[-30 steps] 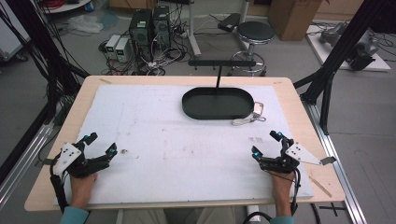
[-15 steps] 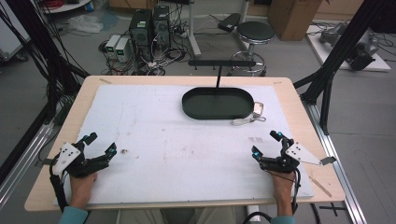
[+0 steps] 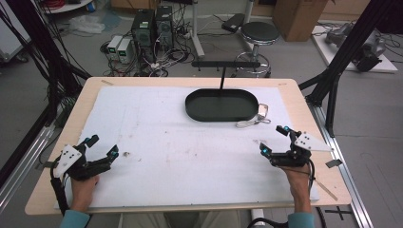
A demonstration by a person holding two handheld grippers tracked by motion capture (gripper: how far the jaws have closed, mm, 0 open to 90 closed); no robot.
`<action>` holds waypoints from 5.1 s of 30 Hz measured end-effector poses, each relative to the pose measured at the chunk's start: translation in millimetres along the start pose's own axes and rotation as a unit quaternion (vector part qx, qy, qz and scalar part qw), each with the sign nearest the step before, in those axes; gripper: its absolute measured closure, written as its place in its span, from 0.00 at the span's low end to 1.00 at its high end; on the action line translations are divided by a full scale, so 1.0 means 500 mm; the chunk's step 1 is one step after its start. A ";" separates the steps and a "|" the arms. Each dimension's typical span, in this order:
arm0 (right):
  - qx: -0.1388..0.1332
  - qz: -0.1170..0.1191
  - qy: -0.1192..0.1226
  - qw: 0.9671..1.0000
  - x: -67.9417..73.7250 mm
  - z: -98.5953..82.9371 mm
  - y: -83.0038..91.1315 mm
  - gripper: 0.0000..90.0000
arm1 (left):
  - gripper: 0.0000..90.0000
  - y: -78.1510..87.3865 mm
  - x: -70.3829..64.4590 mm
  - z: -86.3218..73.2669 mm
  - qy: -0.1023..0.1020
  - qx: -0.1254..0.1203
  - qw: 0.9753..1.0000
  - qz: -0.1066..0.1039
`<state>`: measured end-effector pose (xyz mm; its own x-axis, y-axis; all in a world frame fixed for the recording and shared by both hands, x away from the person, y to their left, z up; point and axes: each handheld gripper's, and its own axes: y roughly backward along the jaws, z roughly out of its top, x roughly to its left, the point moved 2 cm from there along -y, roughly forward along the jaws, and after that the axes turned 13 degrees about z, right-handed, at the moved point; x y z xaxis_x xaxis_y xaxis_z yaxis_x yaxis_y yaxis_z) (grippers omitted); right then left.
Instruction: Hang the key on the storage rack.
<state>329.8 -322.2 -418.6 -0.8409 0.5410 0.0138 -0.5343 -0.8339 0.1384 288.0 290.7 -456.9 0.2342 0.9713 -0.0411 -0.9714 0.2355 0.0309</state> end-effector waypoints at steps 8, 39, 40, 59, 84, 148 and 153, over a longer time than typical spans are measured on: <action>0.050 0.024 0.014 0.998 -0.044 0.075 -0.013 0.04 | 0.16 0.001 -0.001 0.000 -0.004 -0.001 1.000 -0.002; 0.287 0.092 0.020 0.953 -0.199 0.165 -0.118 0.04 | 0.16 -0.001 0.001 0.000 0.000 0.004 1.000 -0.003; 0.292 0.092 0.022 0.952 -0.201 0.165 -0.120 0.04 | 0.16 -0.001 0.001 0.000 0.001 0.004 1.000 -0.003; 0.383 0.118 0.052 0.915 -0.228 0.116 -0.173 0.04 | 0.16 -0.002 0.001 0.000 0.001 0.004 1.000 -0.001; 0.444 0.147 0.060 0.882 -0.248 0.060 -0.208 0.18 | 0.16 -0.001 0.000 0.000 -0.003 0.003 1.000 -0.003; 0.546 0.146 0.137 0.813 -0.246 0.018 -0.250 0.76 | 0.16 0.001 -0.002 0.000 -0.009 0.000 1.000 -0.003; 0.554 0.142 0.153 0.806 -0.244 0.014 -0.255 0.80 | 0.16 0.001 -0.002 0.000 -0.009 0.000 1.000 -0.003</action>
<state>500.9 -281.0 -430.8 -0.9883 0.1512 -0.0204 -0.0535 -0.2183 0.9744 287.5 289.7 -456.9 0.2413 0.9702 -0.0227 -0.9698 0.2420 0.0311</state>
